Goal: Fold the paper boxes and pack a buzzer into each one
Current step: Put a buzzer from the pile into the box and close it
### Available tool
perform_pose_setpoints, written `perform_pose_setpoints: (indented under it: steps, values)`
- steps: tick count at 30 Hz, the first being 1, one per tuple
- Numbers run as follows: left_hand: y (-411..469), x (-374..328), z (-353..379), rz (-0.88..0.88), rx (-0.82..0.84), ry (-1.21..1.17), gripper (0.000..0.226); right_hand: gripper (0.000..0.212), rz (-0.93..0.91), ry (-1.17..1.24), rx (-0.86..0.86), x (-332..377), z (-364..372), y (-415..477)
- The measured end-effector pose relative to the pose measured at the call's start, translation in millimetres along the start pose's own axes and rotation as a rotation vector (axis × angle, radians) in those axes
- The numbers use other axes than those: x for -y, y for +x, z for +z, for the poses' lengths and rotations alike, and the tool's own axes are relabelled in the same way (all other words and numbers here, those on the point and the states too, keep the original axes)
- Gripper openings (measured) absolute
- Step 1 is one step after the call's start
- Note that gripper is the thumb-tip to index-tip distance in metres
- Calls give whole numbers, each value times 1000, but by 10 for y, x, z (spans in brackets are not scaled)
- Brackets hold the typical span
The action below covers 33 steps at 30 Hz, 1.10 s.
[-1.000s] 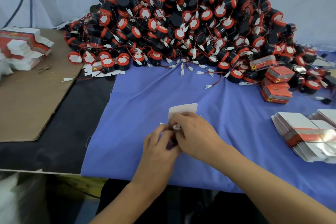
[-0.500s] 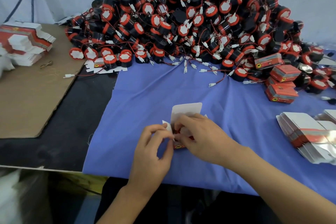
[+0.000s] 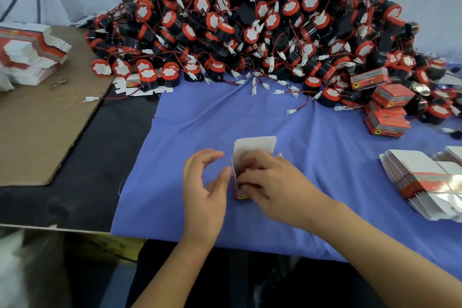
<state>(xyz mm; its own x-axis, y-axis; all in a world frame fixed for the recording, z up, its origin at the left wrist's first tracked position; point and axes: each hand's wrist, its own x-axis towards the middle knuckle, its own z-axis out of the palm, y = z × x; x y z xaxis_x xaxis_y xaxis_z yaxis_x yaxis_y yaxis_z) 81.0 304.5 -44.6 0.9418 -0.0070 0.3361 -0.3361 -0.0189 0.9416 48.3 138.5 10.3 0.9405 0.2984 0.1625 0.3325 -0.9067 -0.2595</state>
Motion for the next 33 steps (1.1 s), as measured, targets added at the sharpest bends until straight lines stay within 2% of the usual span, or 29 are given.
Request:
perform_pose_setpoints:
  steps: [1,3,5,7,8,9,10,12,15,18,20,23,26,29,33]
  values:
    - [27,8,15,-82,28,5,46,11,9,53,-54,-23,7,-24]
    - [61,32,36,-254,163,-33,56,22,16,106,-174,-75,22,-94]
    - [60,63,63,-322,264,-23,56,21,61,221,-391,-95,26,-180]
    - [62,65,118,-325,240,0,44,22,249,476,-689,-141,45,-271]
    - [70,49,153,-339,203,-26,38,25,383,627,-800,-187,57,-302]
    - [80,31,184,-363,179,-63,35,28,525,785,-839,-238,68,-316]
    - [92,19,214,-380,171,-94,33,28,638,946,-805,-285,81,-315]
    - [110,6,256,-385,201,-113,30,24,723,1178,-626,-343,117,-293]
    - [122,-7,269,-363,242,-95,26,24,657,1310,-436,-384,174,-321]
    - [172,-5,262,-358,290,-78,30,53,575,1491,-269,-430,215,-378]
    - [197,-3,251,-320,338,-34,31,61,606,1431,-236,-429,263,-366]
    - [206,23,223,-254,361,10,30,44,599,1317,-268,-363,329,-318]
    - [169,80,189,-215,345,24,30,34,566,1311,-293,-345,352,-376]
    - [136,100,141,-169,403,72,34,39,521,1252,-260,-390,350,-473]
    - [113,136,-14,-207,561,66,47,49,438,1287,-167,-440,327,-528]
